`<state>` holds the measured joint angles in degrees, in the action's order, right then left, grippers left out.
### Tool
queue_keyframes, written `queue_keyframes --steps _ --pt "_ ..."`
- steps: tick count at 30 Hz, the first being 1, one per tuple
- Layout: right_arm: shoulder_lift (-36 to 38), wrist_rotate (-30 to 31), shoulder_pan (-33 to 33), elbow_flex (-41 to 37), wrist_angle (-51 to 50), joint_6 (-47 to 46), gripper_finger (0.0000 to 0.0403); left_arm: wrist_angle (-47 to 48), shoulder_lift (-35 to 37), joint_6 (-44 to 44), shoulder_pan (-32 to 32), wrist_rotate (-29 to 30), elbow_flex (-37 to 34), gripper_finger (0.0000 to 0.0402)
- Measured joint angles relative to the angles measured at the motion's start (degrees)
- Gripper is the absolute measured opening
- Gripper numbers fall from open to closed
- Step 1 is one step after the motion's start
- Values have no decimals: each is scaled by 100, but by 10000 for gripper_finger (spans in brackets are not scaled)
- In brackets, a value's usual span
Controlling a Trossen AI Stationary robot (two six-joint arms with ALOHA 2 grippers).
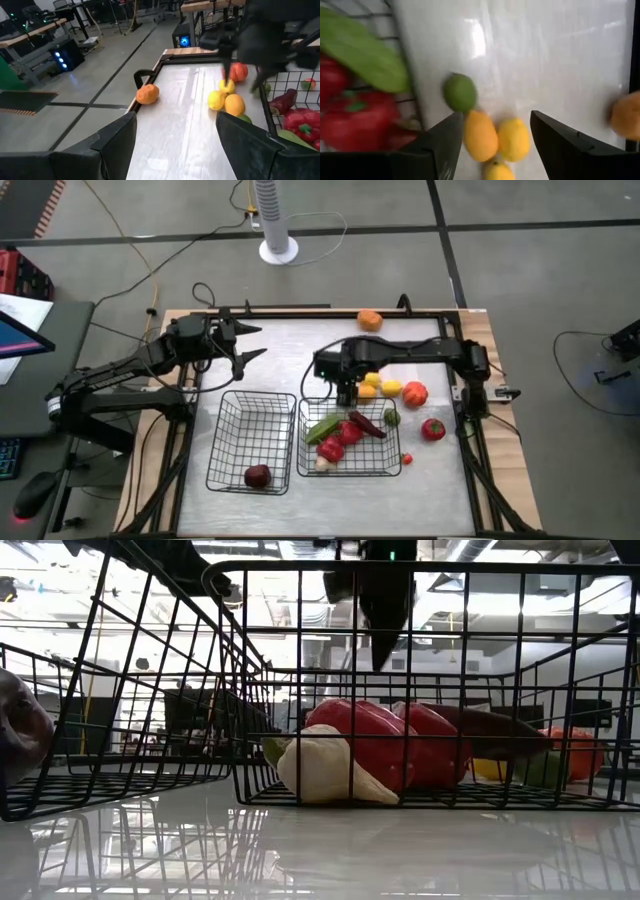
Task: Sort produce into baskets
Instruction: Put the pumpkin into the right wire basket
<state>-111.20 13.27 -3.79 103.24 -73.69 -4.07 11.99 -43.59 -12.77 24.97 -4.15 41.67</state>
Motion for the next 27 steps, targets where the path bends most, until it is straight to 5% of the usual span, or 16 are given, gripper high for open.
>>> queue_keyframes --steps 12,17,27 --pt "816 186 -1565 -1008 1508 696 261 20 0 56 -2 -11 0 261" --pt "1172 -179 -2391 -1747 1833 727 261 15 0 109 -2 -176 0 261" --pt "923 -268 -3172 -2541 1840 893 261 -68 -2 -3 -2 -264 0 261"
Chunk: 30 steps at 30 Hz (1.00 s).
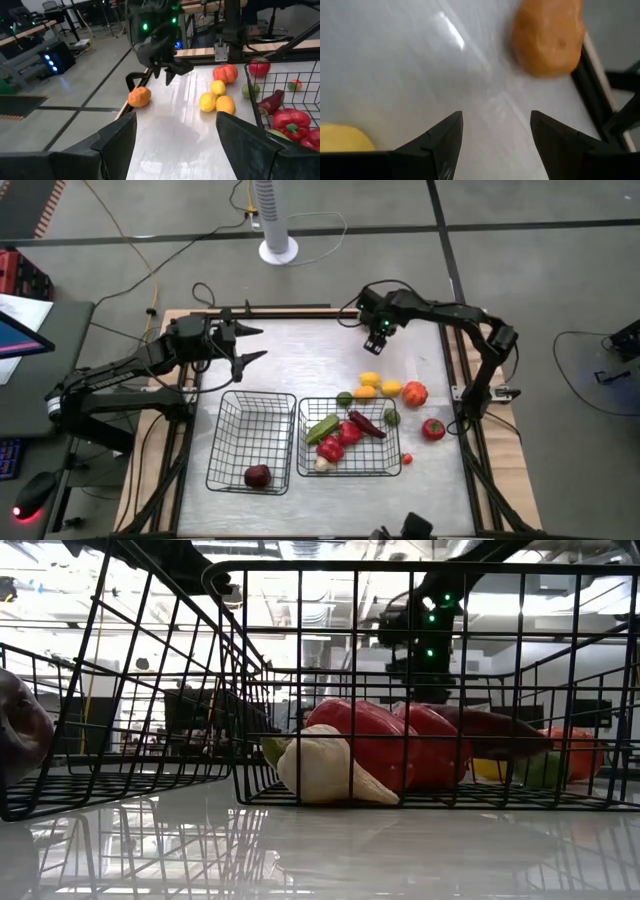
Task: Sort produce into baskets
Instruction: Put the pumpkin into the right wire basket
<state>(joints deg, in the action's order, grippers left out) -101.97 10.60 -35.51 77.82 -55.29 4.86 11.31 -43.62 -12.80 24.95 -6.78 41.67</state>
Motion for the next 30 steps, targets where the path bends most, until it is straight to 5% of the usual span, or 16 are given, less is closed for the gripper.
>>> queue_keyframes --steps 11,21,30 --pt "-130 -24 367 -11 -2038 -102 256 150 0 -11 0 7 0 261" --pt "460 -654 1281 -49 -2360 -708 256 188 0 85 0 -5 0 261" --pt "1194 -1112 1668 -1481 -2160 -1422 256 212 0 170 -2 -95 0 261"
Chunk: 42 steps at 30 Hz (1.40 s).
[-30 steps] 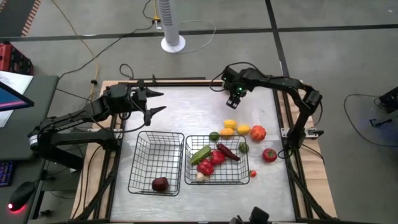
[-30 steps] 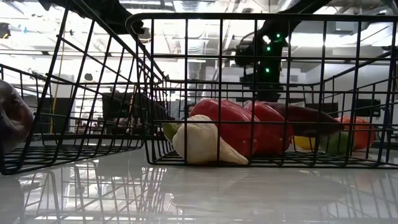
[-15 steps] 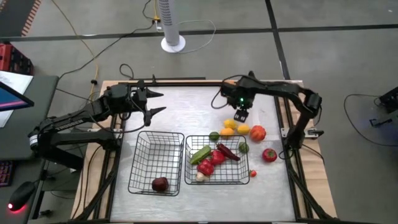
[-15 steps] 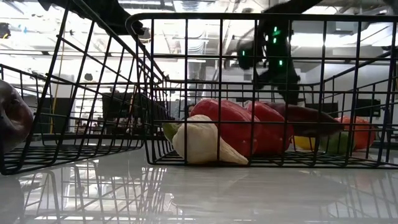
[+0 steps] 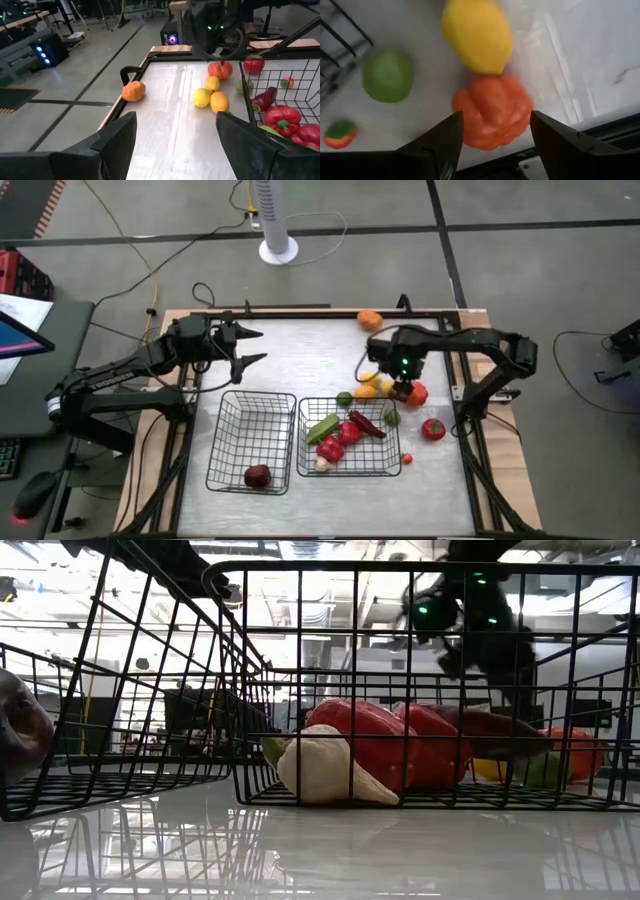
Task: Sort produce into baskets
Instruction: Put the pumpkin into the right wire basket, then put the right lemon into the left wire basket
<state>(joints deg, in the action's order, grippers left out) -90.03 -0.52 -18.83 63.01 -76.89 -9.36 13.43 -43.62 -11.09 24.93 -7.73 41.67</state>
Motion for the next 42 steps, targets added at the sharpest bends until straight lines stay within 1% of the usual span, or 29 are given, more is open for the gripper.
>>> queue_keyframes --steps 2,6,13,17,19,23,27,32,35,38,42 --pt "149 39 62 -315 114 -30 256 -24 0 -9 0 -1 0 261" --pt "210 450 129 -597 126 24 256 -100 0 -6 0 0 0 261" --pt "-99 501 118 -611 211 69 256 -133 2 -2 0 -2 0 261" --pt "-302 481 121 -593 272 -293 256 -124 2 -17 0 -2 0 261" --pt "-419 571 123 -583 257 -480 256 -107 2 -17 0 -2 0 261" --pt "-618 748 115 -473 312 -486 257 -109 2 -20 0 -2 0 261" --pt "-685 813 122 -253 402 -324 277 -129 0 -20 0 -2 0 261" --pt "-674 810 130 52 347 -204 322 -128 0 -22 0 -2 0 261" --pt "-668 687 226 217 338 -75 340 -127 0 -22 0 -2 0 261" --pt "-665 674 398 250 457 247 344 -127 2 -22 0 -2 0 261" --pt "-668 639 593 194 793 703 336 -125 1 -22 0 -2 0 261"
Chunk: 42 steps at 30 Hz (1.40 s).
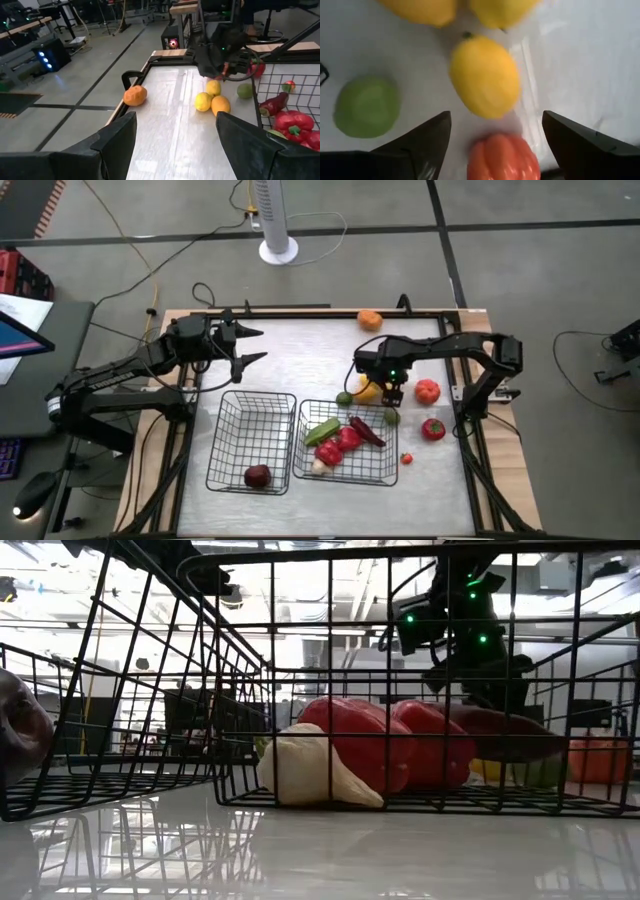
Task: Sort produce into baskets
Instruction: Put the right lemon into the left wire basket
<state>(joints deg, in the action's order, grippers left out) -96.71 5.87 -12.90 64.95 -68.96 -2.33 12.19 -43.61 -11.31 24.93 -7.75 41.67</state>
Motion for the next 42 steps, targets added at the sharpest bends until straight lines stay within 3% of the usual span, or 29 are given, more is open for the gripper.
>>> queue_keyframes --steps 13,24,28,33,39,42 --pt "-9 -293 -173 -545 1141 579 304 38 1 -24 0 0 0 261" --pt "8 -138 -186 -813 1404 404 222 37 0 -17 0 0 0 261" --pt "7 -127 -193 -802 1363 400 215 35 0 -15 0 4 0 261" --pt "-22 93 -355 -344 805 387 219 -13 1 -26 0 7 0 261" --pt "0 777 -578 675 -155 376 220 -11 1 -22 0 9 0 261" --pt "0 767 -636 1265 -273 224 219 -32 0 -69 2 6 0 261"
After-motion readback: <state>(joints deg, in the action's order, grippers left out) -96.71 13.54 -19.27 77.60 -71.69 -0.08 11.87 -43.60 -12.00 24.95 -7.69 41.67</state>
